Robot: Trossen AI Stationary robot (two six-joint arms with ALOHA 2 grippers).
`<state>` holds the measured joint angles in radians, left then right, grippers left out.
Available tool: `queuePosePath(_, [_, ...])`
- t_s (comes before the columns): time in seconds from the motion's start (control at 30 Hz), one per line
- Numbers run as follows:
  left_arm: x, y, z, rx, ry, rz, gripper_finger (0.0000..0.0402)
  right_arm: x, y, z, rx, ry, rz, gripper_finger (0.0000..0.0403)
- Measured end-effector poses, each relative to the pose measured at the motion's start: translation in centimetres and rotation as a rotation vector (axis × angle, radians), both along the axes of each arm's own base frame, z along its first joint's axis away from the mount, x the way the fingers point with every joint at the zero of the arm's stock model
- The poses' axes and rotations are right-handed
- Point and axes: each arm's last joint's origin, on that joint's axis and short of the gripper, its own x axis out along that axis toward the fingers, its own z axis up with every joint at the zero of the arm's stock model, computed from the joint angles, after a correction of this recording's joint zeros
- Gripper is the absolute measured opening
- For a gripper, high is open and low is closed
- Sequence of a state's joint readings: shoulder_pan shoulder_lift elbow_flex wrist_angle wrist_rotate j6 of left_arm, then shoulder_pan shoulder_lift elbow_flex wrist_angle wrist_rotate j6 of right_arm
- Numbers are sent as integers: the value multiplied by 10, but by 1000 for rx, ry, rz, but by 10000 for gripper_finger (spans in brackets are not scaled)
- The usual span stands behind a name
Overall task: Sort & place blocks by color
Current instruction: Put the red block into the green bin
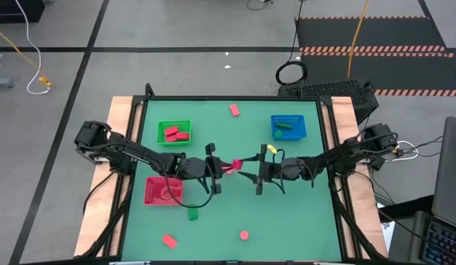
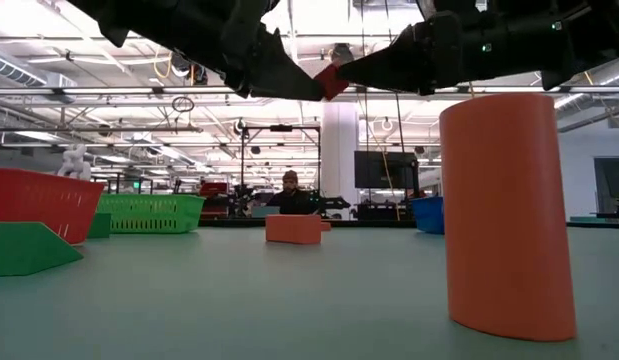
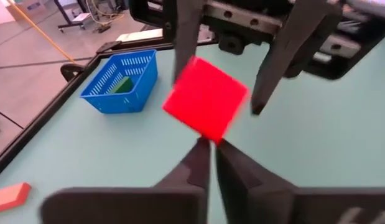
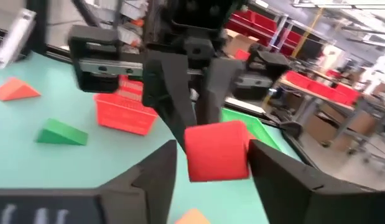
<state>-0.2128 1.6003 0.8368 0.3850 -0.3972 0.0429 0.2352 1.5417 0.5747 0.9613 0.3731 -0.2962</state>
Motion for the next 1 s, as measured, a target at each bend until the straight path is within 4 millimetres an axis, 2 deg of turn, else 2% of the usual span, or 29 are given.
queuePosePath(0.13, [-3, 7, 3, -12, 11, 35, 13, -1, -3, -2, -17, 16, -98, 231])
queuePosePath(0.27, [-4, 11, 6, -17, 11, 50, 4, -1, -3, -3, -8, 22, -95, 243])
queuePosePath(0.6, [-6, 11, 4, -42, 45, 25, 15, -2, -3, -11, -10, 101, -102, 195])
queuePosePath(0.7, [-6, 8, 4, -76, 51, -18, 38, -3, -4, -13, -25, 122, -136, 195])
queuePosePath(0.8, [-5, 3, 0, -93, 59, -37, 79, -5, -2, -13, -90, 136, -226, 199])
queuePosePath(1.0, [4, 4, -23, -162, 100, 6, 186, -18, 3, 13, -184, 67, -411, 200])
